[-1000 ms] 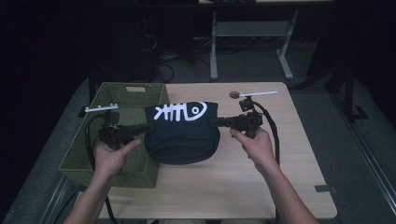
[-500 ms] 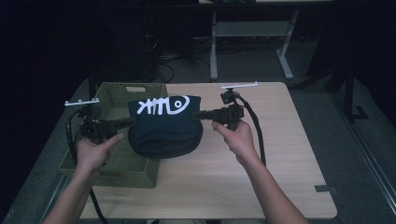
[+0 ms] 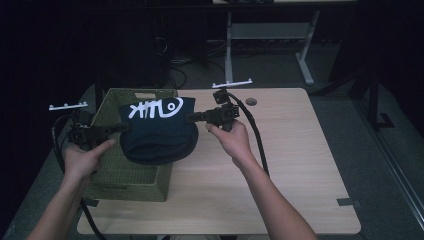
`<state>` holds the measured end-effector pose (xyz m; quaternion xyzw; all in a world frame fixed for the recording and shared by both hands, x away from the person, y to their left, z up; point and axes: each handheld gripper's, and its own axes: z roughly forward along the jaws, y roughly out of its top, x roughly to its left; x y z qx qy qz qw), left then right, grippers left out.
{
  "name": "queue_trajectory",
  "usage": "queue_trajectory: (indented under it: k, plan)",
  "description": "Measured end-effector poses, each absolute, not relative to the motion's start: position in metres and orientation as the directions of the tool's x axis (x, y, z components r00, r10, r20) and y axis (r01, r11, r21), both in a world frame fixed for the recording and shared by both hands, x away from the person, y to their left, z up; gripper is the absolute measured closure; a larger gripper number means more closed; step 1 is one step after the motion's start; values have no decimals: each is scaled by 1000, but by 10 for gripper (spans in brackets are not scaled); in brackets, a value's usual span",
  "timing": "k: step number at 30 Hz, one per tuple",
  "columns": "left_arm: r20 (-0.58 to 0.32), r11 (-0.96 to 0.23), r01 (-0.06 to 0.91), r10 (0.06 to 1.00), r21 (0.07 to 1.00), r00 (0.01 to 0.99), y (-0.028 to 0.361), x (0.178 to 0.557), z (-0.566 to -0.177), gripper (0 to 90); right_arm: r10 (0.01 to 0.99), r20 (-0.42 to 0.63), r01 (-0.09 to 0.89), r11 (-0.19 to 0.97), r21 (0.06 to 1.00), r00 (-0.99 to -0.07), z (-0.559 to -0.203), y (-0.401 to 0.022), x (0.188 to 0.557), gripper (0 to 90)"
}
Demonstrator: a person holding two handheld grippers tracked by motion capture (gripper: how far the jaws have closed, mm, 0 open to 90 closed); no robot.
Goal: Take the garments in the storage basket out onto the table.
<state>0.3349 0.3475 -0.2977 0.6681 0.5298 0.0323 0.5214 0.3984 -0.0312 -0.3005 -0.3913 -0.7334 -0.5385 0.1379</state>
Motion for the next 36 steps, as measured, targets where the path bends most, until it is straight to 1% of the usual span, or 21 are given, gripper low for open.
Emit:
queue_trajectory:
  k: [3, 20, 30, 36]
  plan:
    - [-508, 111, 674, 747, 731, 428, 356, 336, -299, 785, 428, 613, 717, 129, 686, -664, -302, -21, 403, 795]
    - [-502, 135, 690, 785, 711, 363, 397, 346, -312, 785, 408, 653, 749, 133, 649, -638, -321, 27, 421, 795]
    - [-489, 150, 703, 815, 695, 310, 423, 346, -319, 785, 401, 663, 760, 154, 632, -632, -333, 61, 425, 792]
    - [-482, 148, 716, 828, 682, 287, 431, 348, -326, 785, 408, 668, 769, 161, 618, -622, -342, 74, 426, 790]
